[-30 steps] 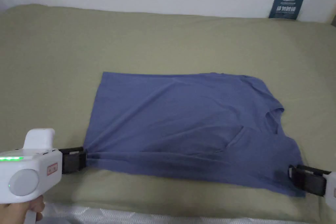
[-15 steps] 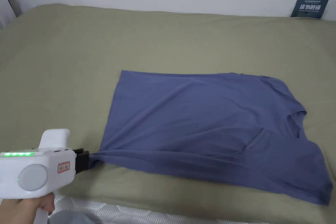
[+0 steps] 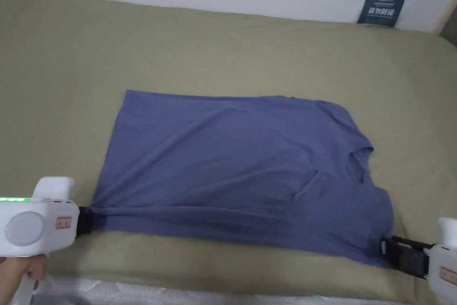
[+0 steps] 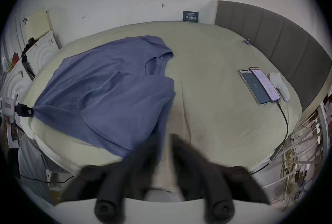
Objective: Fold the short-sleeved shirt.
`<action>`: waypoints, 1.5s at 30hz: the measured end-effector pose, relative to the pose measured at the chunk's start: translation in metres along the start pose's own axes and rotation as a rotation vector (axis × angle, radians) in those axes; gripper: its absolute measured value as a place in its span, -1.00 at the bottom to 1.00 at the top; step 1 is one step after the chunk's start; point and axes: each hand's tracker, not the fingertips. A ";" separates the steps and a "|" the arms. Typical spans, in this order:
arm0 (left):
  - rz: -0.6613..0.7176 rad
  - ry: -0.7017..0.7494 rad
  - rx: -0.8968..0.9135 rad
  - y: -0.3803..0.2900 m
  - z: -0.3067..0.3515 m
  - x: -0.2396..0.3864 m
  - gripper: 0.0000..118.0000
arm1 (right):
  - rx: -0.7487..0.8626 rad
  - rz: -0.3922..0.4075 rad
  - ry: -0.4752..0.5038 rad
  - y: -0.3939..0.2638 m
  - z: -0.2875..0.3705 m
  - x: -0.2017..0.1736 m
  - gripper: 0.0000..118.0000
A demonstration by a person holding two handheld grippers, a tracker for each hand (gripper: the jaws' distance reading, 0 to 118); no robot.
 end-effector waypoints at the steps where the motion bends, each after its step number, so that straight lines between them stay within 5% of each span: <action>1: 0.004 -0.006 -0.006 -0.001 0.000 0.001 -0.77 | 0.001 -0.002 0.004 0.001 -0.004 0.002 0.88; 4: 0.036 -0.015 0.003 -0.002 0.001 -0.003 -0.77 | -0.024 0.031 -0.004 0.003 -0.013 0.002 0.79; 5: 0.049 -0.019 0.003 -0.002 0.001 -0.005 -0.77 | -0.040 0.041 -0.009 0.002 -0.018 0.001 0.61; 7: 0.063 -0.026 0.003 -0.001 0.001 -0.006 -0.77 | -0.052 0.044 -0.014 0.001 -0.024 0.002 -0.71; 8: 0.069 -0.025 0.007 -0.001 0.002 -0.006 -0.77 | -0.065 0.043 -0.009 0.001 -0.027 0.003 -0.98; 21: 0.061 -0.055 0.111 0.062 0.022 -0.011 -0.77 | 0.088 0.087 -0.026 0.094 -0.016 -0.012 -0.98; 29: 0.063 -0.039 0.132 0.149 -0.025 0.003 -0.77 | 0.055 0.130 -0.066 0.179 -0.088 -0.023 -0.98; 38: 0.066 0.008 0.037 0.180 -0.094 0.017 -0.77 | -0.029 0.163 -0.100 0.202 -0.172 -0.033 -0.98; 41: 0.072 0.001 0.028 0.178 -0.098 0.017 -0.72 | -0.047 0.150 -0.095 0.201 -0.183 -0.030 -0.96; 42: 0.074 -0.008 0.031 0.177 -0.098 0.016 -0.31 | -0.044 0.140 -0.091 0.199 -0.183 -0.028 -0.58; 44: 0.071 -0.049 0.053 0.176 -0.093 0.011 0.89 | -0.028 0.085 -0.086 0.195 -0.176 -0.023 0.77; 45: 0.068 -0.039 0.049 0.174 -0.090 0.012 1.00 | -0.022 0.057 -0.098 0.193 -0.171 -0.020 0.96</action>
